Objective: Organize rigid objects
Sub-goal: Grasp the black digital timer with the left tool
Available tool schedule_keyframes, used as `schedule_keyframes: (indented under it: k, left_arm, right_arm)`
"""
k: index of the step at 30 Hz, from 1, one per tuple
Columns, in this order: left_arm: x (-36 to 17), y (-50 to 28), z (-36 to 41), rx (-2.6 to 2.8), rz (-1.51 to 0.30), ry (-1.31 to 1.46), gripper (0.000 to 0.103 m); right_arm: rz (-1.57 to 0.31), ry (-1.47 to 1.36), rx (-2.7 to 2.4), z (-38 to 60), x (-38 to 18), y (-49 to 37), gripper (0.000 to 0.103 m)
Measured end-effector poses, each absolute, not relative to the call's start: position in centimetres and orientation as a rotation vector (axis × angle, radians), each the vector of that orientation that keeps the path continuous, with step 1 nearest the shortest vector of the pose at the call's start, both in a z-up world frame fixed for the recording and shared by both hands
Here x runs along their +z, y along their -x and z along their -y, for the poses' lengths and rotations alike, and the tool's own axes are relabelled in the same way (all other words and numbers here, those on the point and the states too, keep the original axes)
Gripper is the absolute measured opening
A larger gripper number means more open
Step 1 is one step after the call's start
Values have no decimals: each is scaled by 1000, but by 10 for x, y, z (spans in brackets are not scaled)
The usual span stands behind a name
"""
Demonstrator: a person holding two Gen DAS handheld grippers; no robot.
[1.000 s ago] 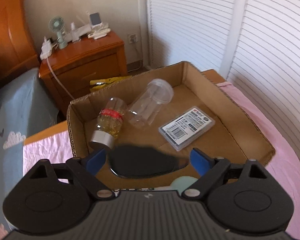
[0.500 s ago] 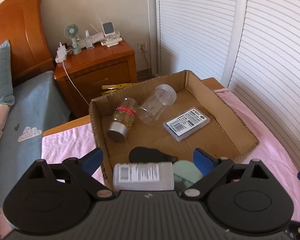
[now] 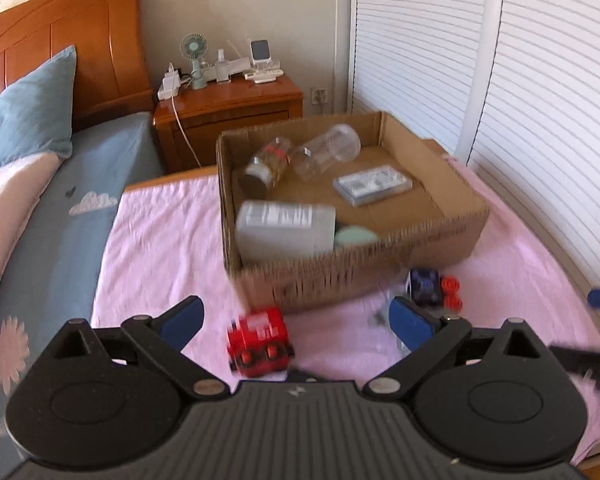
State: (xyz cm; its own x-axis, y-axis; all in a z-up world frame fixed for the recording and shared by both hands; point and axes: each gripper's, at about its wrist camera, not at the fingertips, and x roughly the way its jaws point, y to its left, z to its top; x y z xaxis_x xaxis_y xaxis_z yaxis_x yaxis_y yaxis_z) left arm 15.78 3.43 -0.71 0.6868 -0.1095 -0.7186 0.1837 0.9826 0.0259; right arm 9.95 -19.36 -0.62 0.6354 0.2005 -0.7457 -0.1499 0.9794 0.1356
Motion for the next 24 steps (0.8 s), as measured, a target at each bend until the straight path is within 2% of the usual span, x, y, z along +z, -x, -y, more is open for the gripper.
schedule_keyframes:
  k: [11, 24]
  left_arm:
    - [-77, -135, -30, -182, -887, -85, 99]
    - [-97, -142, -35, -282, -911, -104, 102]
  right_arm:
    - [-885, -63, 175, 197, -13, -104, 103]
    - [-937, -45, 171, 190, -28, -121, 103]
